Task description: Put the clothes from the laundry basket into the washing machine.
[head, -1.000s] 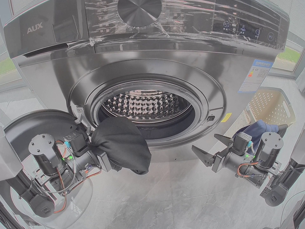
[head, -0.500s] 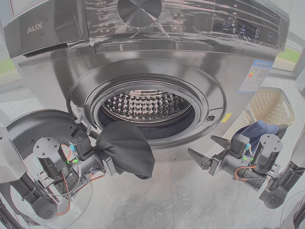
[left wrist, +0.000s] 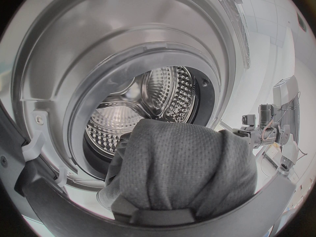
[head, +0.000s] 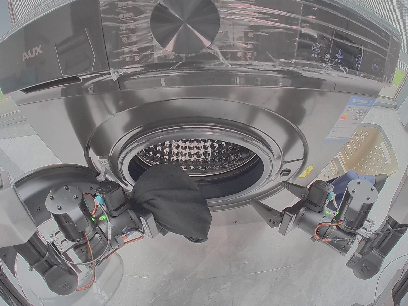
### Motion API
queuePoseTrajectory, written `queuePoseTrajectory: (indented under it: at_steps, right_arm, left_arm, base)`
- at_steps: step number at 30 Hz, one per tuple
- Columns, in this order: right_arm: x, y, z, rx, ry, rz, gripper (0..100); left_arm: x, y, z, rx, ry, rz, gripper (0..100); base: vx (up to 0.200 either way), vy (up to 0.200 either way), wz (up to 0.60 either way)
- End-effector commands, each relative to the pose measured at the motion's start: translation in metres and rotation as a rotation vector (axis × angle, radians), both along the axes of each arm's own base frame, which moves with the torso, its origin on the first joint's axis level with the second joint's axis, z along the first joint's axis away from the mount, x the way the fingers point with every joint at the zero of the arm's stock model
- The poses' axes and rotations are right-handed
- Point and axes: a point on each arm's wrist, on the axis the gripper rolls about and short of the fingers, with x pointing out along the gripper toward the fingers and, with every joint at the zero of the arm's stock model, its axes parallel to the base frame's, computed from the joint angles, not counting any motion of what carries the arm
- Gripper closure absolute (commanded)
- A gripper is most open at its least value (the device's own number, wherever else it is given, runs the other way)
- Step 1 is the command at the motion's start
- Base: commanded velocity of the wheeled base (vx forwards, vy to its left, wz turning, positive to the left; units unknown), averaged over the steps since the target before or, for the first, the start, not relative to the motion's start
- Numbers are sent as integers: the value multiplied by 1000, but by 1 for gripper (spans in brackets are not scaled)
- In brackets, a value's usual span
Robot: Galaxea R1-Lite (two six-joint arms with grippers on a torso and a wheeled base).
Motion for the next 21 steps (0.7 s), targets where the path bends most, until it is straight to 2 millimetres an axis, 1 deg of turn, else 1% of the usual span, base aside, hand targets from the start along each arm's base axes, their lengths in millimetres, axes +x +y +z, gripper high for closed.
queuePoseTrajectory:
  at_steps: [1, 4, 6, 8, 14, 15, 16, 21]
  right_arm:
    - [-1, 0, 1, 3, -3, 3, 0]
    - [-6, 5, 4, 8, -11, 31, 0]
    - [-9, 6, 3, 7, -6, 40, 0]
    - [-18, 6, -2, -15, 20, 64, 0]
    - [-35, 11, -12, -52, 63, 124, 0]
    - [-35, 11, -12, -53, 64, 124, 0]
    - [-37, 11, -13, -57, 69, 129, 0]
    - [-39, 12, -14, -59, 71, 137, 0]
  left_arm:
    - [-6, -5, 1, -1, 0, -29, 100]
    - [-7, -13, -1, 6, -2, -53, 100]
    - [2, -21, -6, 12, 2, -55, 100]
    - [18, -32, -9, 7, -14, -55, 100]
    - [44, -51, -13, -30, -36, -59, 100]
    - [44, -52, -13, -31, -37, -59, 100]
    - [51, -56, -17, -30, -38, -61, 100]
    - [69, -67, -29, -28, -37, -52, 100]
  base:
    - [0, 0, 0]
    - [0, 0, 0]
    - [0, 0, 0]
    - [0, 0, 0]
    - [0, 0, 0]
    - [0, 0, 0]
    - [0, 0, 0]
    - [0, 0, 0]
